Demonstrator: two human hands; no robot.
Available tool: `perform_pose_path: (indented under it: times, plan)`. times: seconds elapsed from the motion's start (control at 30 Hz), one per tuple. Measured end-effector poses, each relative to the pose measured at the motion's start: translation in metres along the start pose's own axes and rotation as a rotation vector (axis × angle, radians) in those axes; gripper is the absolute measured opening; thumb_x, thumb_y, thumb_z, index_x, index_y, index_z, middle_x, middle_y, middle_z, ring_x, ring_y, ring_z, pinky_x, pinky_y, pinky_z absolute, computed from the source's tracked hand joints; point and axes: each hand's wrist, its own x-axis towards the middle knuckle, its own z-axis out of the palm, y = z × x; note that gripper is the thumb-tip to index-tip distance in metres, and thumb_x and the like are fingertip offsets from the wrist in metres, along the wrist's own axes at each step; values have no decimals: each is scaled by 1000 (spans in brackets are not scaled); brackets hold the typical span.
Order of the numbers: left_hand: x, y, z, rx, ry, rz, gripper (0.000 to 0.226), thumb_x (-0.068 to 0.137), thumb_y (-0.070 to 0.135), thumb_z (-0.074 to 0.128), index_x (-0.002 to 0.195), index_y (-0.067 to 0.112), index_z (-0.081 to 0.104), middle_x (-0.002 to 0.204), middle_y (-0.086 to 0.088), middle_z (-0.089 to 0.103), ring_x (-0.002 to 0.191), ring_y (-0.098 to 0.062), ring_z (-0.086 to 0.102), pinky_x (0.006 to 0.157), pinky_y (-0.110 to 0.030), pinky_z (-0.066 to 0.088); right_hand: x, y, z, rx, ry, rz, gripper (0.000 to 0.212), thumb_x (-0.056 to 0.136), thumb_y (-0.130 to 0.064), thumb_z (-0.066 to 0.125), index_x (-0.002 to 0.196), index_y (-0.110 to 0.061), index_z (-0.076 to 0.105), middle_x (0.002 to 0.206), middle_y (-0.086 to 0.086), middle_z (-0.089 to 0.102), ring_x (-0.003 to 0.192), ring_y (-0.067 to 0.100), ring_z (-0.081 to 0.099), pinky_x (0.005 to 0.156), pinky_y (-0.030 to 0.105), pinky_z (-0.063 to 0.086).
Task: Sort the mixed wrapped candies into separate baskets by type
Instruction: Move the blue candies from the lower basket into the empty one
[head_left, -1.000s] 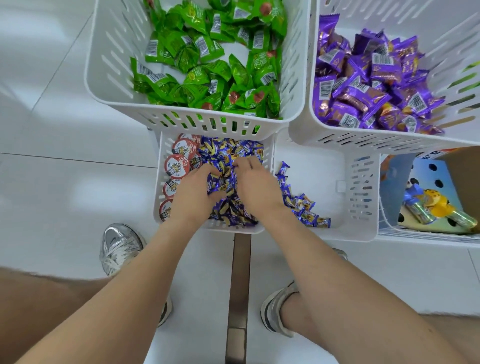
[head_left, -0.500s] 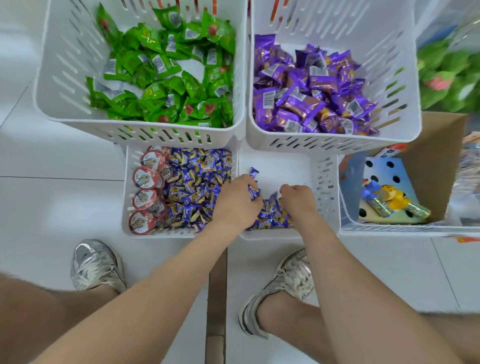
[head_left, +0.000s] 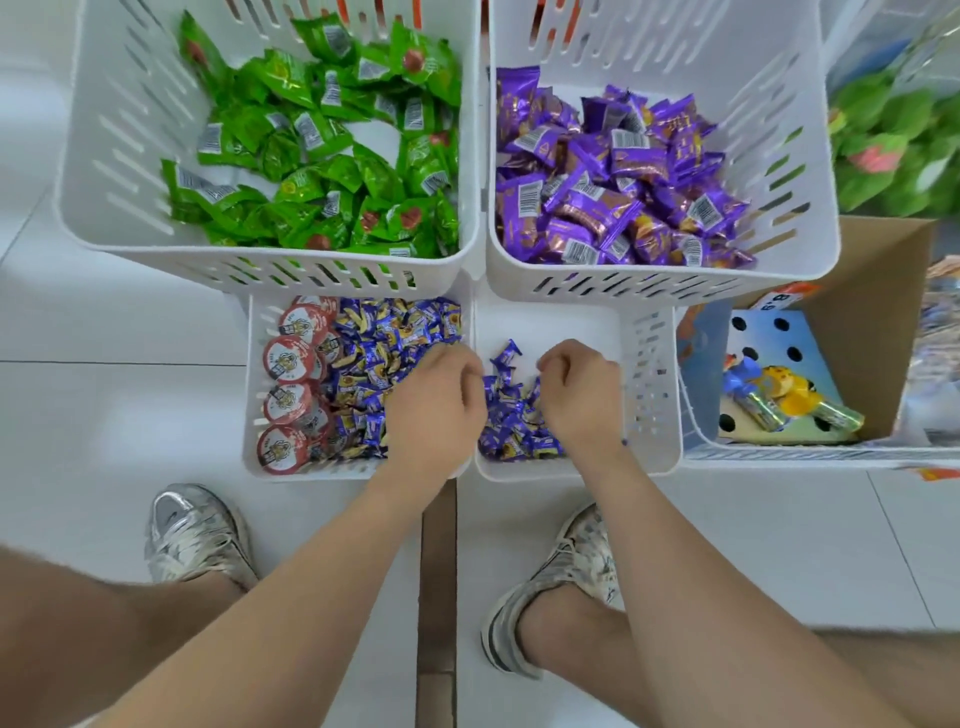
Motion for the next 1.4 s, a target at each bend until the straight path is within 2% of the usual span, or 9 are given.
perform_pose_path:
  times: [0.1,0.2,0.33,0.53,0.77,0.87,1.0,1.17,1.4]
  plan:
    - [-11,-43,-25,80,82,-255,18,96,16,49,96,25,65,99,5,60,79,-22,58,65,-39,51,-20,-28,38,-144,-130,-304,20,90,-14,50,101,-10,67,93,8,65,83,29,61,64,42,54]
    - [-18,-84,-41,128,67,-392,20,92,10,52,101,20,67,105,1,62,89,-23,58,71,-40,50,-40,-62,86,-401,-357,-587,43,88,-6,63,130,-7,58,120,16,57,112,36,56,80,48,56]
    - [-16,-100,-49,164,-136,-294,33,88,5,52,116,17,64,113,-3,60,100,-26,59,78,-42,52,-48,-69,133,-705,-622,-376,90,93,-31,71,161,-30,13,163,19,13,143,52,26,114,54,36]
    - [-6,-98,-36,135,-425,-248,77,81,-1,64,151,7,31,143,-18,39,126,-38,47,102,-46,44,-21,-83,120,-782,-613,-477,52,100,-9,53,147,-17,34,135,21,46,107,46,62,83,48,51]
    - [-3,-116,-5,148,-472,-196,100,69,65,64,154,22,32,141,-8,43,139,-29,31,112,-46,13,-10,-82,91,-638,-316,-594,46,96,-4,57,138,-15,43,117,16,55,71,40,65,50,39,40]
    - [-5,-107,3,6,-521,-206,84,79,66,60,151,36,30,138,-3,38,136,-25,28,117,-50,9,-12,-59,82,-468,-117,-644,41,93,-11,67,131,-15,52,99,13,63,49,38,61,37,35,44]
    - [-10,-95,14,43,-574,-191,48,92,64,51,134,44,42,127,1,34,113,-35,36,107,-47,24,-12,-24,63,-121,-18,-286,21,105,-26,50,122,-17,57,92,10,69,69,35,65,55,39,50]
    - [-5,-87,7,24,-496,-231,29,104,41,52,126,22,49,121,-7,43,85,-30,57,87,-47,51,-2,-2,45,59,-65,121,14,103,-21,54,114,-16,62,70,-2,62,50,20,54,49,34,42]
    - [-1,-69,-10,-129,-141,-294,25,105,30,54,125,16,53,108,-5,53,80,-16,53,66,-26,36,5,13,26,571,-338,673,16,101,-19,56,115,-15,61,94,8,59,64,26,59,66,36,62]
